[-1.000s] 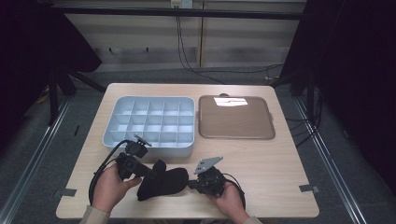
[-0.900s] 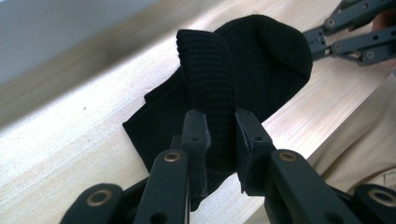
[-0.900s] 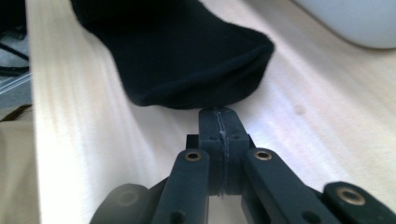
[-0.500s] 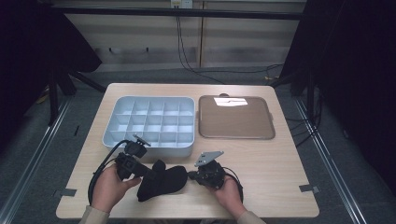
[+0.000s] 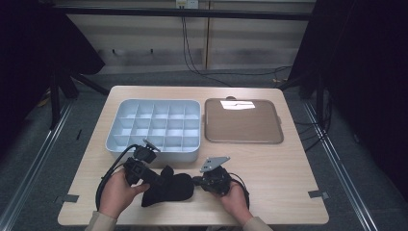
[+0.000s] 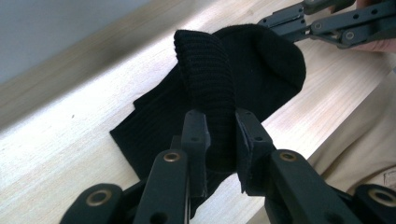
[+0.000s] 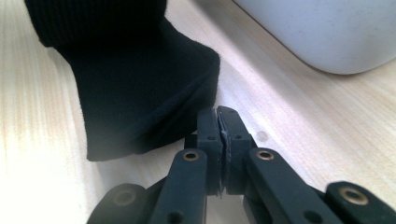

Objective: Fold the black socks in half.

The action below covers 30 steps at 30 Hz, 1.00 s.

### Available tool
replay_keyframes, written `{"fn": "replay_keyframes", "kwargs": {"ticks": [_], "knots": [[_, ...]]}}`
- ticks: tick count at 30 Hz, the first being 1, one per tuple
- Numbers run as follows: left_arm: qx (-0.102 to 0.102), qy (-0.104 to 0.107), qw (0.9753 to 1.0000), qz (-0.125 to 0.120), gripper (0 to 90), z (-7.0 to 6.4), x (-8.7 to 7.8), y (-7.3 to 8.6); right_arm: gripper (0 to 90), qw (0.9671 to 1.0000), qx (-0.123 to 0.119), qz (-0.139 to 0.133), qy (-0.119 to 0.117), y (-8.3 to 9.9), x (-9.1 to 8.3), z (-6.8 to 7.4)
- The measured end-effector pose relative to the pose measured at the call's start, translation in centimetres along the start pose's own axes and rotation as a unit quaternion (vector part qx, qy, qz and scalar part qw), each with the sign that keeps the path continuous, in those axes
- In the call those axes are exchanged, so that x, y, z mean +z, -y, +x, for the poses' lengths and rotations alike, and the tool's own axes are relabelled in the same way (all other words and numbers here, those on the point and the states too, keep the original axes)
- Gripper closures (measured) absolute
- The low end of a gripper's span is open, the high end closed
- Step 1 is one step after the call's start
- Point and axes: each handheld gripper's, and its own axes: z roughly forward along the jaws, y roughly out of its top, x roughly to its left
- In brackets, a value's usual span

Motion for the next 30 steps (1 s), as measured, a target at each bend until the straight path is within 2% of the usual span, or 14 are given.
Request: {"fn": "replay_keyframes", "kwargs": {"ticks": [6, 11, 16, 30], "knots": [[0.004, -0.002, 1.0, 0.005, 75.8, -0.4, 0.5, -0.2, 88.0, 1.0, -0.004, 0.005, -0.003, 0.0, -0.1, 0.6], [0.007, -0.002, 1.0, 0.006, 75.8, -0.6, 0.5, -0.2, 88.0, 1.0, 0.004, 0.004, -0.005, 0.2, -0.2, 0.8], [0.011, -0.002, 0.9999, 0.009, 75.8, -0.8, 0.9, -0.3, 87.9, 1.0, 0.003, 0.006, 0.003, 0.1, -0.2, 1.1], [0.017, 0.004, 0.9996, 0.021, 74.3, -1.1, 2.2, -0.5, 88.1, 0.9999, 0.008, 0.007, 0.002, 0.2, -0.2, 1.1]]}}
